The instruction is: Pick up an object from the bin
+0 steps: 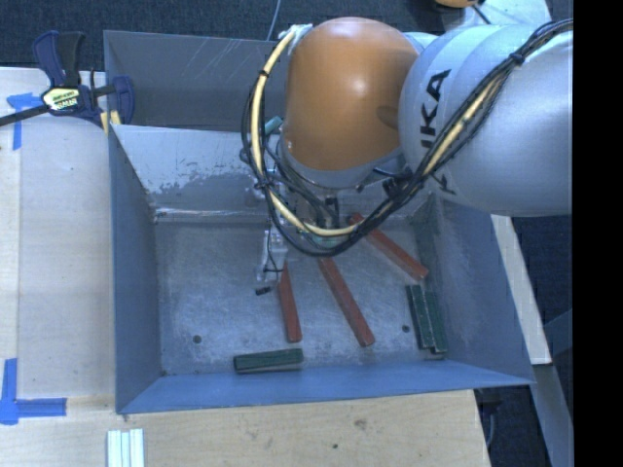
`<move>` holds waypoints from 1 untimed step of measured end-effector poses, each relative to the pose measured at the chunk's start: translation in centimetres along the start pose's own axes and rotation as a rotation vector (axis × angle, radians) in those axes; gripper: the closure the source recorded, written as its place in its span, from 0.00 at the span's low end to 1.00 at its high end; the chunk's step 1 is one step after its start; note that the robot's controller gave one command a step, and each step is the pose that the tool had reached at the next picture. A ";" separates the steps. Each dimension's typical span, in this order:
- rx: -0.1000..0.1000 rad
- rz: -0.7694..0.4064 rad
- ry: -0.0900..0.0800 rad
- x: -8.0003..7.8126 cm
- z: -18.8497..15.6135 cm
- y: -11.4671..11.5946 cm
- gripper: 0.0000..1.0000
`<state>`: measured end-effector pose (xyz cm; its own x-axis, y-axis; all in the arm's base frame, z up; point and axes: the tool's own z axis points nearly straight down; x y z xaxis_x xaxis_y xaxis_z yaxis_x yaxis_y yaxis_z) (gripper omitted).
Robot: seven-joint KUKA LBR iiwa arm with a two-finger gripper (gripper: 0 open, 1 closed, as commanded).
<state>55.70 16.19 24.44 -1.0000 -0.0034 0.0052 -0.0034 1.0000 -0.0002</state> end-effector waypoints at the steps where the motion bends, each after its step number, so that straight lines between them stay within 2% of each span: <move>1: -0.002 0.003 -0.008 -0.2 -0.5 -0.1 0.00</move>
Offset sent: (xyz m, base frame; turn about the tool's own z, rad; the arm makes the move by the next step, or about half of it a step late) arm 0.0568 0.0259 -0.1042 -0.0676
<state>55.87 16.09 24.93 -1.0000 -0.0003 -0.0033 -0.0003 1.0000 0.0014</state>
